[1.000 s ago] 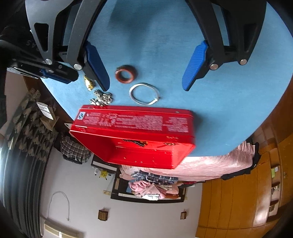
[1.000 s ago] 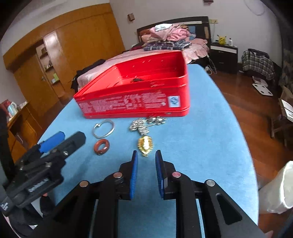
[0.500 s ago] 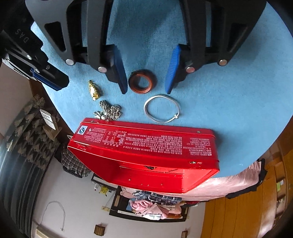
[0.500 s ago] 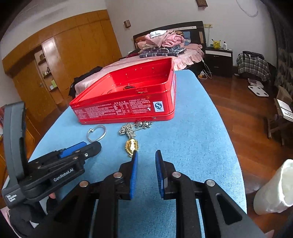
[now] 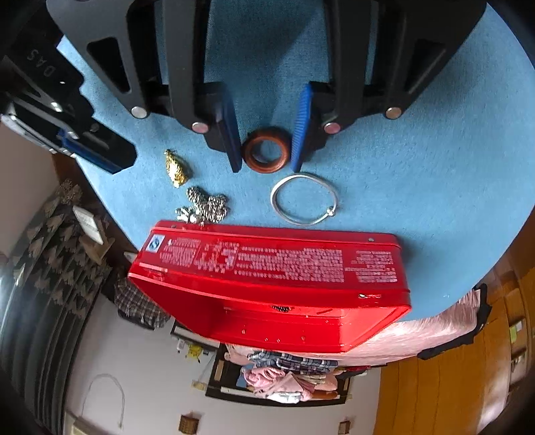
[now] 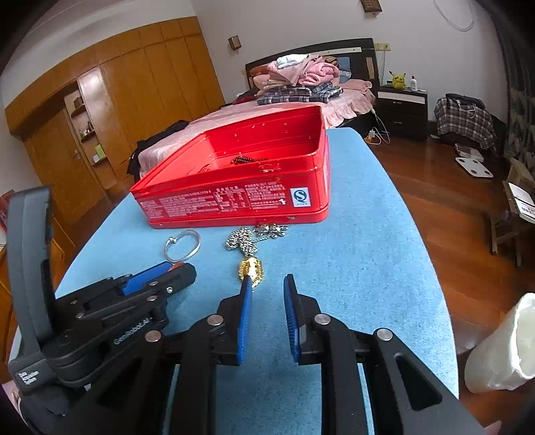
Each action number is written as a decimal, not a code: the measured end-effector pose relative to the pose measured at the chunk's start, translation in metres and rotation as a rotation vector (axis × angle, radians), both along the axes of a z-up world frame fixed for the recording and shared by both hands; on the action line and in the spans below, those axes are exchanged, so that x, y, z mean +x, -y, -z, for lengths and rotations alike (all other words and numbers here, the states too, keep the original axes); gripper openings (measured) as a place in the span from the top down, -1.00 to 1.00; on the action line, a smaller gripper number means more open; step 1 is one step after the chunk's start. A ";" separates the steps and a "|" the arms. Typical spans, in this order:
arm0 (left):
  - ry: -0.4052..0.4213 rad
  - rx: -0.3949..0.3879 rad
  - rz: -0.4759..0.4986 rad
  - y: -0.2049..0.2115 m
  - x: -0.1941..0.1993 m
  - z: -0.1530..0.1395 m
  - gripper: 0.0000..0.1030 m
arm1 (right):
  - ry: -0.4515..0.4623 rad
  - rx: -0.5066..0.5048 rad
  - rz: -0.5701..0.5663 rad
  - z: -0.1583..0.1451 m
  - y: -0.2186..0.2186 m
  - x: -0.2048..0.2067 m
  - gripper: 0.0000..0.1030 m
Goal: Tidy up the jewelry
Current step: 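Grasp the brown ring with the left tool while the right tool grasps the gold pendant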
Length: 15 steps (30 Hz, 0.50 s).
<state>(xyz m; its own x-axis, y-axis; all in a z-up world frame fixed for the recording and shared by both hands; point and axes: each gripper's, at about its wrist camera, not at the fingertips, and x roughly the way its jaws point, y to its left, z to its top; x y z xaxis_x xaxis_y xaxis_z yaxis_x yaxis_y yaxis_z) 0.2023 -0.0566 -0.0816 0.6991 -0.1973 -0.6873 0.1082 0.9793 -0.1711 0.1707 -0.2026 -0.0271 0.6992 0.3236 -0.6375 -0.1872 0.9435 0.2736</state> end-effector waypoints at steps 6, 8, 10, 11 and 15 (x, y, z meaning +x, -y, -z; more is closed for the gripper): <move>0.081 0.016 -0.033 -0.010 -0.014 -0.014 0.45 | -0.022 0.000 -0.027 0.004 -0.016 0.009 0.63; 0.096 0.025 -0.044 -0.012 -0.015 -0.019 0.45 | -0.029 -0.008 -0.025 0.006 -0.021 0.015 0.56; 0.106 0.029 -0.059 -0.017 -0.014 -0.023 0.45 | -0.036 -0.015 -0.033 0.006 -0.025 0.019 0.45; 0.109 0.027 -0.065 -0.019 -0.013 -0.024 0.45 | -0.034 -0.022 -0.033 0.006 -0.026 0.020 0.45; 0.120 0.018 -0.086 -0.028 -0.010 -0.028 0.45 | -0.057 -0.042 -0.013 0.010 -0.028 0.027 0.45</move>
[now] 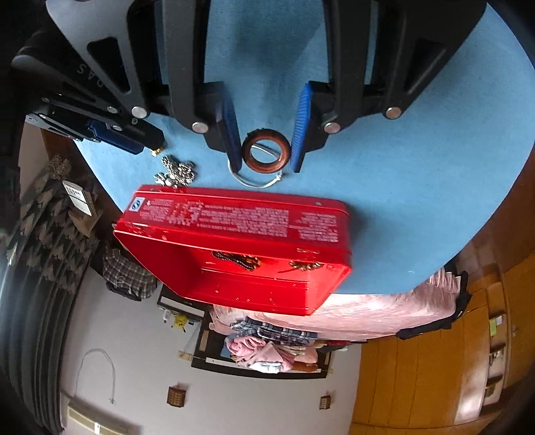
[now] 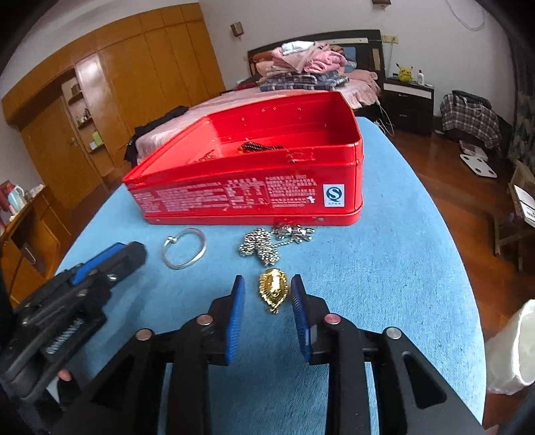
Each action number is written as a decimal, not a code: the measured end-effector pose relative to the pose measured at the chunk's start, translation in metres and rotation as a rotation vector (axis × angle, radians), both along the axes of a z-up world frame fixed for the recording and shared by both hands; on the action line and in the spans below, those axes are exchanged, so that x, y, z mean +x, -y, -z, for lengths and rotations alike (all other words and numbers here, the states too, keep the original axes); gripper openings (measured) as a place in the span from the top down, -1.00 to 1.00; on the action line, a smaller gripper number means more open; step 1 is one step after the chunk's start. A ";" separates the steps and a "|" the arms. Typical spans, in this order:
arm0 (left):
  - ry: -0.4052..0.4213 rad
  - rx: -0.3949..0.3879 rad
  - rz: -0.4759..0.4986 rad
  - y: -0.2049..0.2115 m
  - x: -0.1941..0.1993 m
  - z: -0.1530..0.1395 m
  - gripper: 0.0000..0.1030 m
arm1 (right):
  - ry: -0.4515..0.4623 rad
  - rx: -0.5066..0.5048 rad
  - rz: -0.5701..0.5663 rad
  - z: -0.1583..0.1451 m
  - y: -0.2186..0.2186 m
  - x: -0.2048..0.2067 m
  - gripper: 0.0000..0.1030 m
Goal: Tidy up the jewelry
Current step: 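Grasp the brown ring with the left tool while the right tool grasps the gold pendant, then carry the ring and pendant over the red tin and open both tools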
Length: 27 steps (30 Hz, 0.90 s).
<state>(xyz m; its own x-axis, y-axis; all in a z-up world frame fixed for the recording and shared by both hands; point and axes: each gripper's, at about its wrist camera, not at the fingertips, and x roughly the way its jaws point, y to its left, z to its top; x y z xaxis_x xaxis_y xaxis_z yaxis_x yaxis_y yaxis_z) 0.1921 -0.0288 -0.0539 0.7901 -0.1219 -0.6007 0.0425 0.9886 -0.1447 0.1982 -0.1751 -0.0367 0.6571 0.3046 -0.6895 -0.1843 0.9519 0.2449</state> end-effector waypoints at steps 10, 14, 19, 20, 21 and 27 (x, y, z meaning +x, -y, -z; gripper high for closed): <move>0.004 -0.002 -0.003 -0.004 -0.001 0.000 0.45 | -0.014 -0.067 -0.005 -0.001 -0.011 0.003 0.57; 0.003 0.003 0.001 -0.002 -0.002 0.001 0.45 | -0.009 -0.076 -0.008 -0.001 -0.016 0.000 0.64; -0.001 0.003 0.002 -0.002 -0.005 0.005 0.45 | 0.017 -0.064 -0.008 -0.004 -0.015 -0.007 0.64; 0.001 0.003 0.002 -0.002 -0.005 0.004 0.45 | 0.025 -0.060 -0.007 -0.006 -0.013 -0.007 0.64; 0.002 0.002 0.002 -0.002 -0.005 0.005 0.45 | 0.035 -0.058 -0.006 -0.009 -0.013 -0.010 0.64; 0.018 0.006 0.001 0.000 -0.006 0.001 0.45 | 0.062 -0.059 -0.012 -0.021 -0.013 -0.018 0.64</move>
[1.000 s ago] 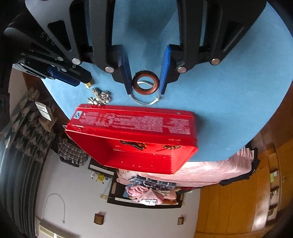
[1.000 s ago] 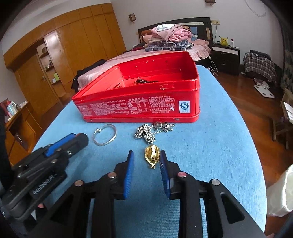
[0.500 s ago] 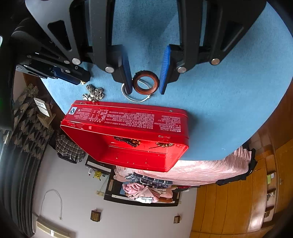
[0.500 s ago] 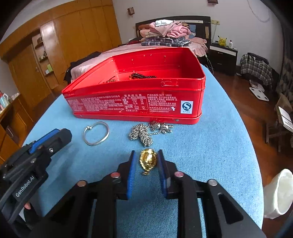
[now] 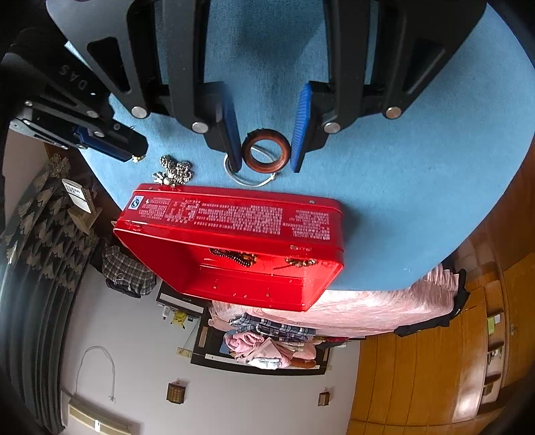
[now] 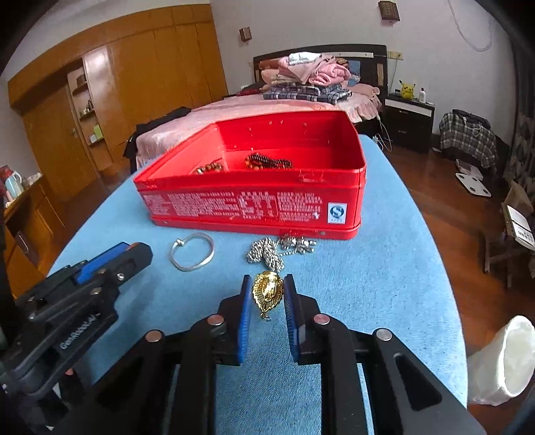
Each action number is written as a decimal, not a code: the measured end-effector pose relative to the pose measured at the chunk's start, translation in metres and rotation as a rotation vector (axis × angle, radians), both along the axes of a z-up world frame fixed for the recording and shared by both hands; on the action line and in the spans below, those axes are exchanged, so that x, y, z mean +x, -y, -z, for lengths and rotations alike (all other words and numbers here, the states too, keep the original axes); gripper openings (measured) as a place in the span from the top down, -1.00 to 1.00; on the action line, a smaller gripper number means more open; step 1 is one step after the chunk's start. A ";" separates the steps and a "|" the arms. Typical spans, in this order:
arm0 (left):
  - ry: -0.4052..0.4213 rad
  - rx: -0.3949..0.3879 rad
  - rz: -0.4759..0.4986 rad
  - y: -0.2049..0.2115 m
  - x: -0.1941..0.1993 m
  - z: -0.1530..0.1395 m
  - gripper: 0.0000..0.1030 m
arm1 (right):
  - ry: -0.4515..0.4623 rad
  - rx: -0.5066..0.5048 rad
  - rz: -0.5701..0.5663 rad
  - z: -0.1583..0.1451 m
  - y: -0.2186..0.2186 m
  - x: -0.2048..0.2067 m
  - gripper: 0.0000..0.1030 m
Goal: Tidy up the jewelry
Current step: 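Carry the ring and pendant over the red tin and open both tools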
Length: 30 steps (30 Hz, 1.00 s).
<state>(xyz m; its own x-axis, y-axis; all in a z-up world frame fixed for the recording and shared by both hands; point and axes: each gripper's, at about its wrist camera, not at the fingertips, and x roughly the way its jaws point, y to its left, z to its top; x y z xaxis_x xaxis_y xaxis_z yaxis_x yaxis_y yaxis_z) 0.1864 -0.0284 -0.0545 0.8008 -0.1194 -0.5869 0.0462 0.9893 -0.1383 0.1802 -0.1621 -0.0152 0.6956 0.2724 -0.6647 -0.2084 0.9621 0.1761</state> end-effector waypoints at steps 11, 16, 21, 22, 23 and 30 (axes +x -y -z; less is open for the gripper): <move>0.058 0.005 0.004 -0.003 0.004 -0.026 0.45 | 0.068 0.013 -0.009 -0.039 0.004 0.006 0.64; 0.088 0.006 0.003 -0.004 0.017 -0.043 0.45 | 0.108 0.021 -0.005 -0.055 0.007 0.017 0.64; 0.112 0.010 0.008 0.000 0.037 -0.060 0.45 | 0.145 0.018 -0.002 -0.072 0.008 0.038 0.64; 0.119 0.011 0.009 0.001 0.041 -0.063 0.45 | 0.150 0.020 -0.001 -0.074 0.009 0.041 0.64; 0.125 0.013 0.011 0.002 0.044 -0.066 0.45 | 0.155 0.024 0.003 -0.077 0.010 0.047 0.64; 0.171 0.025 0.019 0.010 0.075 -0.084 0.45 | 0.181 0.036 0.030 -0.085 0.012 0.083 0.64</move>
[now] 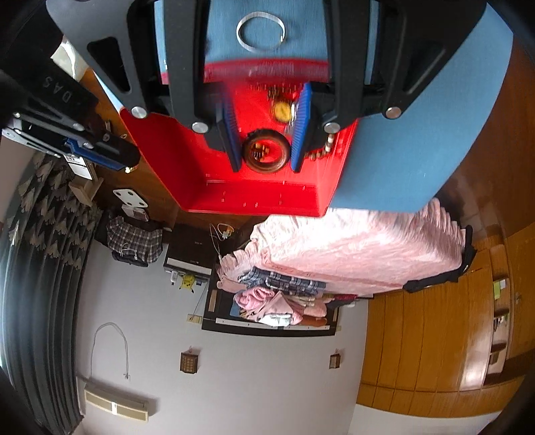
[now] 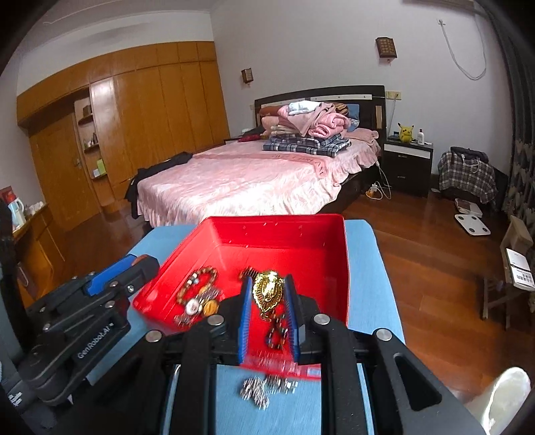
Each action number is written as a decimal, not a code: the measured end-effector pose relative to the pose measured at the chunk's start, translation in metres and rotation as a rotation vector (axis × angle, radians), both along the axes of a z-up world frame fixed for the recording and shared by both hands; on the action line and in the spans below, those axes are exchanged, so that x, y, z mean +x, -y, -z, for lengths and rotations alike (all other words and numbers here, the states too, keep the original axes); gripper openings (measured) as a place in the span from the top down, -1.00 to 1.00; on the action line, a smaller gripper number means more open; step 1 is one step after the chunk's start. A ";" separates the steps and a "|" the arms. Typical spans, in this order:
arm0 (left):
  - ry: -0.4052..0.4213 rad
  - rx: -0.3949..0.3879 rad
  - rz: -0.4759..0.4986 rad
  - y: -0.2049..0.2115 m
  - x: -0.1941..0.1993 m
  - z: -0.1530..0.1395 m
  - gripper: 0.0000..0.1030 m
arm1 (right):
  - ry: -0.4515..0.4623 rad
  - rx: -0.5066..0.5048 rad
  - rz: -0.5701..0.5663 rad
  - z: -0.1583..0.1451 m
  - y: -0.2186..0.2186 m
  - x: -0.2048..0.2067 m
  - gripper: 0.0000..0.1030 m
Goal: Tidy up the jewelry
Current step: 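Carry the ring and pendant over the red tin and open both tools, then withdraw both open tools toward the silver bangle and silver chain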
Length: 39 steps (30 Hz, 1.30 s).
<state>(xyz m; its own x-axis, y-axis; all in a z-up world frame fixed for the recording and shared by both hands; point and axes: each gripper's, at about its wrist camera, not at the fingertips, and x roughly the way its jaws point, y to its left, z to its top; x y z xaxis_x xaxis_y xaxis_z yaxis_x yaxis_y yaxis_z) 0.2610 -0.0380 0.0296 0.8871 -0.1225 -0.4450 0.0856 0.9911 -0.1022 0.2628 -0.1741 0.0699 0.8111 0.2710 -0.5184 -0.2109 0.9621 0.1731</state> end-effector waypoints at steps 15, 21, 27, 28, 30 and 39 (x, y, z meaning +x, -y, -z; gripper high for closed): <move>-0.039 0.023 -0.007 0.001 0.063 0.021 0.45 | -0.054 -0.010 0.024 0.034 -0.002 0.058 0.64; -0.083 0.052 0.006 0.003 0.079 0.031 0.43 | -0.086 -0.033 0.028 0.042 -0.004 0.071 0.42; -0.089 0.040 -0.008 -0.005 0.079 0.028 -0.44 | -0.051 -0.037 0.072 0.035 0.002 0.062 -0.25; -0.074 0.037 -0.008 -0.007 0.074 0.024 -0.47 | -0.042 -0.039 0.081 0.033 0.004 0.060 -0.38; -0.057 0.041 -0.014 -0.010 0.067 0.016 -0.68 | -0.020 -0.039 0.102 0.028 0.008 0.051 -0.62; 0.014 0.068 -0.042 -0.028 0.004 -0.009 -0.86 | 0.064 0.017 0.187 0.012 0.034 -0.008 -0.80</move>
